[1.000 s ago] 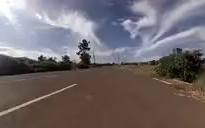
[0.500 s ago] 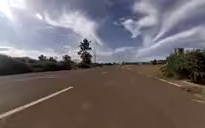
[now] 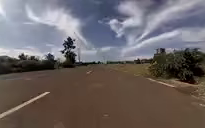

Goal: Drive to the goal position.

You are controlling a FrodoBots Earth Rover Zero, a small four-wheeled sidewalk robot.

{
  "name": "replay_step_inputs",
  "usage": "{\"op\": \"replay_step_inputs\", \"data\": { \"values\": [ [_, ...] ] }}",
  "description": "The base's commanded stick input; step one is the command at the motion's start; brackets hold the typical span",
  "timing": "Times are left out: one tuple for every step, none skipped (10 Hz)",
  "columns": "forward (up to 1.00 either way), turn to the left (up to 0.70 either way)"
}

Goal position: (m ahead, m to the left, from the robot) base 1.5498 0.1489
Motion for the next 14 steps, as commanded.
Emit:
{"op": "replay_step_inputs", "data": {
  "values": [
    [1.00,0.00],
    [1.00,0.00],
    [1.00,0.00],
    [1.00,0.00],
    [1.00,0.00],
    [1.00,0.00],
    [1.00,0.00],
    [1.00,0.00],
    [1.00,0.00],
    [1.00,0.00],
    [1.00,0.00],
    [1.00,0.00],
    [0.97,0.00],
    [0.75,0.00]
  ]
}}
